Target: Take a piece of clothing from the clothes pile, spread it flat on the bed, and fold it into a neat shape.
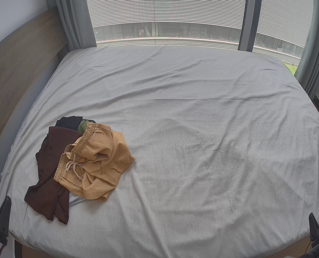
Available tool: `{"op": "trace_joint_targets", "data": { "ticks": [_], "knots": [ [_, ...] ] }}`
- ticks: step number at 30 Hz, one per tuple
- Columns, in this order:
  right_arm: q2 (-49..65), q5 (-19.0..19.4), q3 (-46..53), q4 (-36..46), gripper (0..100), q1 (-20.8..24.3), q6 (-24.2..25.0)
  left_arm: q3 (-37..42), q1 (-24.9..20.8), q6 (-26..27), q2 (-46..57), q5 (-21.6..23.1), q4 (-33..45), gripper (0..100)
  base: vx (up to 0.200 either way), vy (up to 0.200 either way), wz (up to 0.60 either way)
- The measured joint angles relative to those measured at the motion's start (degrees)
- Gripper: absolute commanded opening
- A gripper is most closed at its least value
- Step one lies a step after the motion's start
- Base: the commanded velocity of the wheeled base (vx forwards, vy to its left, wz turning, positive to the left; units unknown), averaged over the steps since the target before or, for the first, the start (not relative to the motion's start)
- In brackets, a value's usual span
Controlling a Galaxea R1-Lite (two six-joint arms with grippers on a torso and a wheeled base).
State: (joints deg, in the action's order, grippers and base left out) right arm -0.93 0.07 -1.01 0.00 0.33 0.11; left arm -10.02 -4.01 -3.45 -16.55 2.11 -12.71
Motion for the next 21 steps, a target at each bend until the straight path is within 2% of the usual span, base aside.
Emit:
{"op": "trace_joint_targets", "data": {
  "ticks": [9,21],
  "knots": [
    [0.00,-0.02,0.00,-0.05,100,-0.02,-0.04,-1.96,-3.82,-4.01,-13.09,0.32,-7.31,100,0.000,0.000,0.00],
    [0.00,0.00,0.00,-0.07,100,0.02,-0.11,-7.70,-4.72,-9.24,-29.46,1.15,-13.49,100,0.000,0.000,0.00]
  ]
}}
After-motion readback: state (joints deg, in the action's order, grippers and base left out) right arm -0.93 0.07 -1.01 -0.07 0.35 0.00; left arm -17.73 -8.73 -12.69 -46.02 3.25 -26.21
